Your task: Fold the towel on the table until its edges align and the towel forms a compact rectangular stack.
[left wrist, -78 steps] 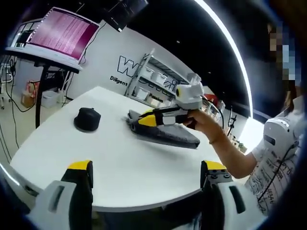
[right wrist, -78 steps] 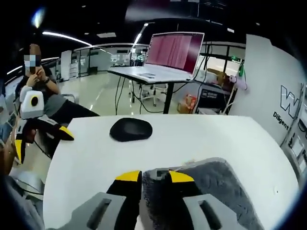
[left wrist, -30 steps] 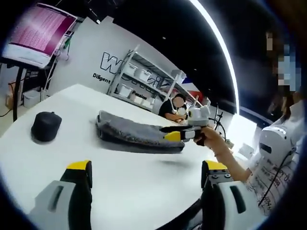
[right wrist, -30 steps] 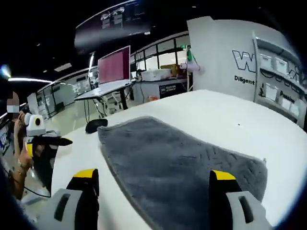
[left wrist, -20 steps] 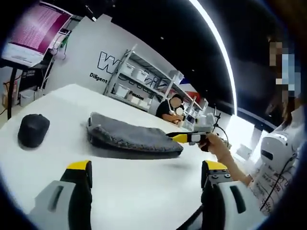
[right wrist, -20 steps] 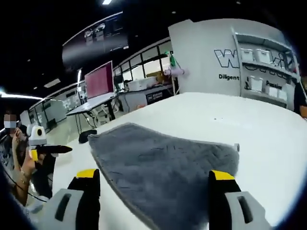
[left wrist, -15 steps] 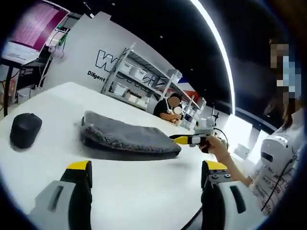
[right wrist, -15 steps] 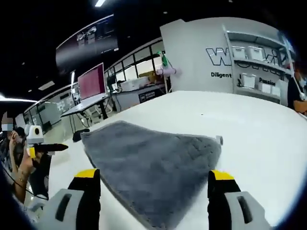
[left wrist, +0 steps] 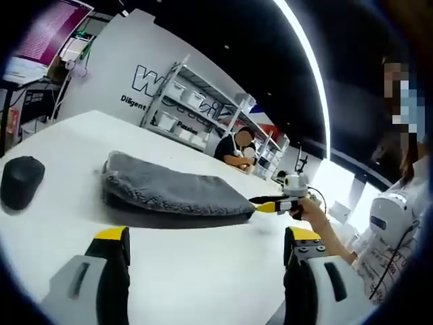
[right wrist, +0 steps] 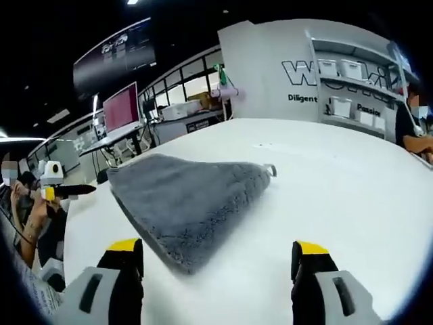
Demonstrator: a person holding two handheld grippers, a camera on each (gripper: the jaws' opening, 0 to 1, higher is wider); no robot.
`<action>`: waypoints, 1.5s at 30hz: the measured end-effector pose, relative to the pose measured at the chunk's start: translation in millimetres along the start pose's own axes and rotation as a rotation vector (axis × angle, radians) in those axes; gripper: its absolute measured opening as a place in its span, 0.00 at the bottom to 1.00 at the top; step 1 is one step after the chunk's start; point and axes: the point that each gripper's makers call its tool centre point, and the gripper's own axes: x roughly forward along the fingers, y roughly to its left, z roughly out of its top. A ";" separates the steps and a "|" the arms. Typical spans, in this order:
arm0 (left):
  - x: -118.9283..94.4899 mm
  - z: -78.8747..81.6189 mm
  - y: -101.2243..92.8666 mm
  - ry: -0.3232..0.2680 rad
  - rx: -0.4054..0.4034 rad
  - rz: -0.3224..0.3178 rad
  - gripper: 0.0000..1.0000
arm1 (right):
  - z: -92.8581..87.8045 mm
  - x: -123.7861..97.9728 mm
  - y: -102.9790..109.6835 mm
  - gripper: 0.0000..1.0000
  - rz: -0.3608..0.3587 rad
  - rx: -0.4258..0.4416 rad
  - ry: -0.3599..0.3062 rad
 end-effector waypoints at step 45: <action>-9.1 -2.4 7.7 -0.019 -0.032 0.026 0.99 | 21.4 63.7 -20.6 0.31 -0.032 0.115 0.063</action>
